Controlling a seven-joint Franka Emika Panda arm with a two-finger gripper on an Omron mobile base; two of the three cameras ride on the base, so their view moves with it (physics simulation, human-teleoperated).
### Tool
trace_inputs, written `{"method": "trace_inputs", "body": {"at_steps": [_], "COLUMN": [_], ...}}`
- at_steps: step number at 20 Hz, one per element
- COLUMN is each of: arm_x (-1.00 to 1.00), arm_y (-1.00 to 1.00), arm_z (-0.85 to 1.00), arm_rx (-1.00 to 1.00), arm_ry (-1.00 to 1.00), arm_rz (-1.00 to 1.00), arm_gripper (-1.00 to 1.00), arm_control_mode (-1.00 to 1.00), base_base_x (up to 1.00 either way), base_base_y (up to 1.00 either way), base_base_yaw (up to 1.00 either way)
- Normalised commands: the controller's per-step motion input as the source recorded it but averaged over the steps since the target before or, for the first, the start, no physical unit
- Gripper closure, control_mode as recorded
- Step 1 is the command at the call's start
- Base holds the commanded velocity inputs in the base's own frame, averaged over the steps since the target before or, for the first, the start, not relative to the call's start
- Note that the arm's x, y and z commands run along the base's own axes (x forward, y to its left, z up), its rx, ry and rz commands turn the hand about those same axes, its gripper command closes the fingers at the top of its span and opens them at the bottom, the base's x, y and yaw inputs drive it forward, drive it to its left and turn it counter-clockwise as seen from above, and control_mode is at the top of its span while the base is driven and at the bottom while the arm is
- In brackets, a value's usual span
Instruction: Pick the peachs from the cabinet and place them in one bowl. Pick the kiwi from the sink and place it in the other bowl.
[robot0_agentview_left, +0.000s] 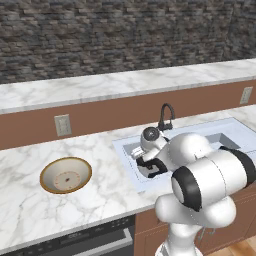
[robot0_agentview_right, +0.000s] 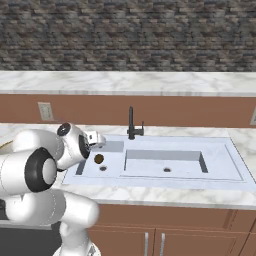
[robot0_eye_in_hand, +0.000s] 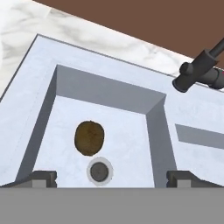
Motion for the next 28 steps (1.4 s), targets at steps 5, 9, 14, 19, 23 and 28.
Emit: {"method": "trace_inputs", "body": {"at_steps": [5,9,14,19,23,28], "arm_x": [0.12,0.01,0.01,0.00,0.02,0.16], "arm_y": [-0.03,0.00,-0.01,0.00,0.00,0.00], "arm_z": [-0.22,-0.11,-0.01,-0.03,-0.06,-0.08], "arm_rx": [0.04,0.00,0.02,0.04,0.07,0.04], "arm_ry": [0.01,0.01,0.01,0.00,0.00,0.00], "arm_rz": [0.00,0.00,0.00,0.00,0.00,0.00], "arm_gripper": [-1.00,-1.00,-1.00,-1.00,-1.00,-1.00], "arm_control_mode": [-1.00,-1.00,-1.00,-1.00,-1.00,-1.00], "base_base_x": [0.00,0.00,0.00,0.00,0.00,0.00], "base_base_y": [0.00,0.00,0.00,0.00,0.00,0.00], "base_base_yaw": [0.00,0.00,0.00,0.00,0.00,0.00]}}
